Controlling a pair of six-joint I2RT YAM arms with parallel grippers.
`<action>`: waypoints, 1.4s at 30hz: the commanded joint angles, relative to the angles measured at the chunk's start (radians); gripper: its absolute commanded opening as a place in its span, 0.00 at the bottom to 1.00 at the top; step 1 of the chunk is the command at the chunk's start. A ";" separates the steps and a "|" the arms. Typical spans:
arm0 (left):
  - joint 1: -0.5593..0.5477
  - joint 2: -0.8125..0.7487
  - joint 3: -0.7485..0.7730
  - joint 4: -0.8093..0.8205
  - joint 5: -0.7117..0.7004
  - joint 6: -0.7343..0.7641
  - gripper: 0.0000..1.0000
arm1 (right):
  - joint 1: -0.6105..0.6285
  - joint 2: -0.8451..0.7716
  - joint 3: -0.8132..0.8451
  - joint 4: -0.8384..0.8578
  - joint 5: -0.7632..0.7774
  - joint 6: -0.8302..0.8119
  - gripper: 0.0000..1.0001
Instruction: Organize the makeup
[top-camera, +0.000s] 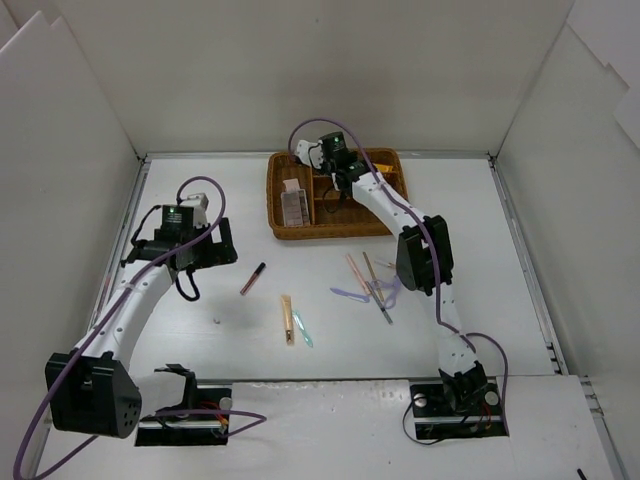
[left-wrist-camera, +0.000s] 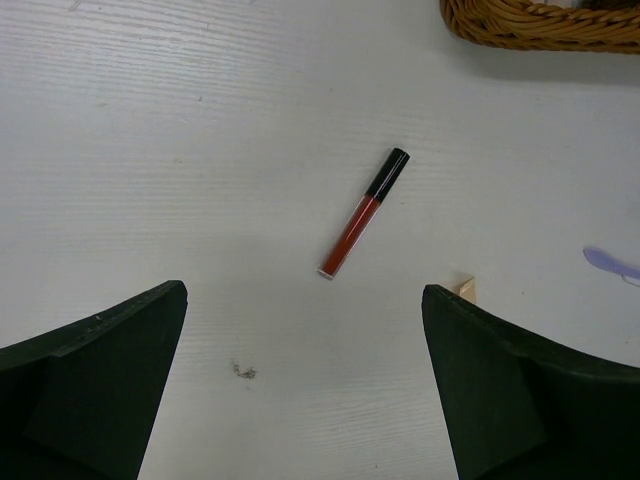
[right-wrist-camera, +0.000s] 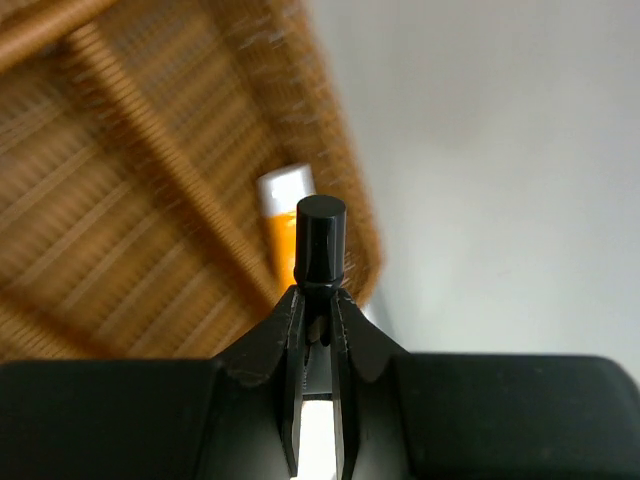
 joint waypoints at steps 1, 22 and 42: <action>0.008 0.006 0.000 0.039 0.002 -0.002 0.99 | -0.012 -0.036 -0.074 0.370 0.052 -0.150 0.00; 0.008 0.027 -0.009 0.026 -0.011 -0.007 0.99 | -0.060 0.089 -0.119 0.718 -0.062 -0.132 0.55; 0.027 -0.086 0.017 -0.029 -0.024 -0.004 0.99 | 0.169 -0.542 -0.574 0.509 0.153 0.380 0.56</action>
